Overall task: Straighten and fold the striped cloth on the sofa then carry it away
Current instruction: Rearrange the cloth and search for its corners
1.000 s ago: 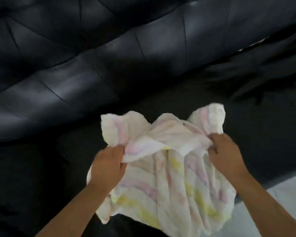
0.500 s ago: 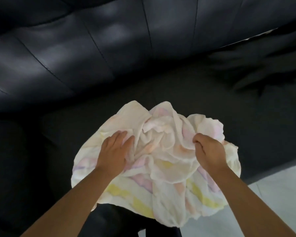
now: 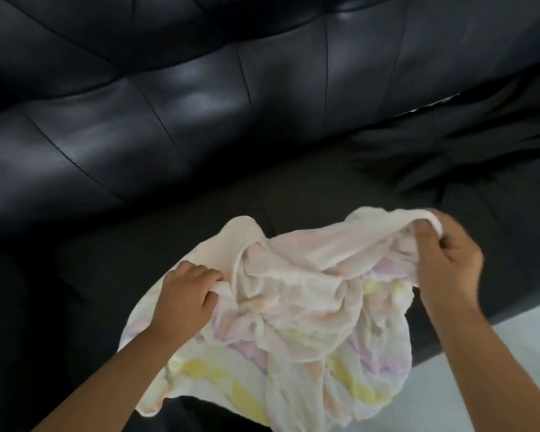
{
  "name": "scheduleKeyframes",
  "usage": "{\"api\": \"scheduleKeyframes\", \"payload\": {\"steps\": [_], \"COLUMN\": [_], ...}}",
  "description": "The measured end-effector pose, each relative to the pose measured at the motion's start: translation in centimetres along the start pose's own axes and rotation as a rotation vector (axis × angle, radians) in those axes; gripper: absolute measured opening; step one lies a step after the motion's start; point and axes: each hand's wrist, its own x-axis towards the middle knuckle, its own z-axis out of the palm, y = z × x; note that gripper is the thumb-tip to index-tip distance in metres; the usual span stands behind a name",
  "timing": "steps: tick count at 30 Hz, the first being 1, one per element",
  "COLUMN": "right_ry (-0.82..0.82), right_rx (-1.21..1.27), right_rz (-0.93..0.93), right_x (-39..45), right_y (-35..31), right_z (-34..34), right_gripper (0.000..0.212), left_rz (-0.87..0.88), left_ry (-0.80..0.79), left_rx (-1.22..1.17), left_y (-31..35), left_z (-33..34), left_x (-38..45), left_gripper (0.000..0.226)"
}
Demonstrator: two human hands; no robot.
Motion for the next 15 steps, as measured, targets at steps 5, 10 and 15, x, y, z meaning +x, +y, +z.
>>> {"api": "scheduleKeyframes", "payload": {"steps": [5,10,15], "right_ry": [-0.825,-0.871,-0.434], "right_rx": [-0.936,-1.07,-0.829], "right_rz": [0.014,0.361,0.257], "right_x": [-6.8,-7.1,-3.0], "right_y": [5.6,7.4,4.1], "right_z": [-3.4,-2.6,1.2], "right_gripper": [0.042,0.041,0.04], "left_rz": [0.238,0.047,-0.051], "left_ry": [-0.087,-0.547,-0.387], "left_rx": [-0.107,0.039,0.114], "left_y": [3.8,7.0,5.1], "left_z": [-2.0,2.1,5.3], "left_x": [0.8,5.1,6.7], "left_gripper": [0.027,0.026,0.046]}}
